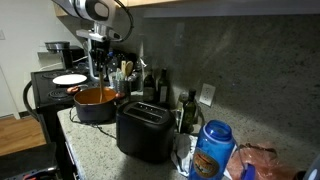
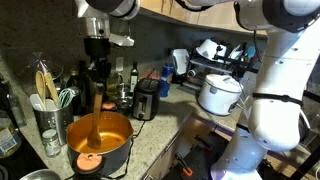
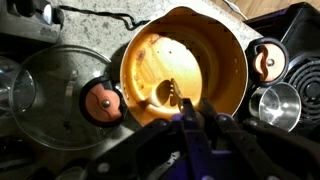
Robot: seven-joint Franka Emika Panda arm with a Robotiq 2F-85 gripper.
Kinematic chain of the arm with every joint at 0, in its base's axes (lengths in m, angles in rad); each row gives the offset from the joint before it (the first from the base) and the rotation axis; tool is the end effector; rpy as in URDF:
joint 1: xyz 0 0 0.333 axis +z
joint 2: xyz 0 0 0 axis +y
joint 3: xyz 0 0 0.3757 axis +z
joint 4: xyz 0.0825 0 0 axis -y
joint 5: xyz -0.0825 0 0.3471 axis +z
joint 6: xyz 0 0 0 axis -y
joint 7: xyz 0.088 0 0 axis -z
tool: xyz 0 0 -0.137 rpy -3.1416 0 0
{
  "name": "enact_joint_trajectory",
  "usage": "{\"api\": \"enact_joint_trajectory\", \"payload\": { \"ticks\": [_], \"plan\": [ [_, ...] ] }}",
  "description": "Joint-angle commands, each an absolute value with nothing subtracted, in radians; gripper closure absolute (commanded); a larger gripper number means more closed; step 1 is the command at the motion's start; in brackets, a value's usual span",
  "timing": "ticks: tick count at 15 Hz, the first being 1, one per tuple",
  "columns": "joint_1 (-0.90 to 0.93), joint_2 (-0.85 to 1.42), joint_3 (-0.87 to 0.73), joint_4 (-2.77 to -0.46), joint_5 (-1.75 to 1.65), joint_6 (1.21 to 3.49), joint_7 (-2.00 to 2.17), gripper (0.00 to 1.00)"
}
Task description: Use the wooden spoon to stir the pot.
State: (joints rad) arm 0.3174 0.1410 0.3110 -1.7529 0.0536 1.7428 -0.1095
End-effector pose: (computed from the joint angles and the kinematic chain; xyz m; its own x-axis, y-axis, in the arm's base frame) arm 0.4508 0.3238 0.5167 0.7369 0.6628 -0.1333 0.6538 -0.7488 -0.1090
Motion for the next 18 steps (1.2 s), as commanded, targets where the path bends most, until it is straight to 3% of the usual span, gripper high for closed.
{"api": "enact_joint_trajectory", "payload": {
  "ticks": [1, 18],
  "plan": [
    [0.32, 0.112, 0.307, -1.768, 0.033, 1.728, -0.091, 0.96],
    [0.331, -0.005, 0.321, -1.676, 0.019, 1.707, -0.119, 0.96]
  ]
}}
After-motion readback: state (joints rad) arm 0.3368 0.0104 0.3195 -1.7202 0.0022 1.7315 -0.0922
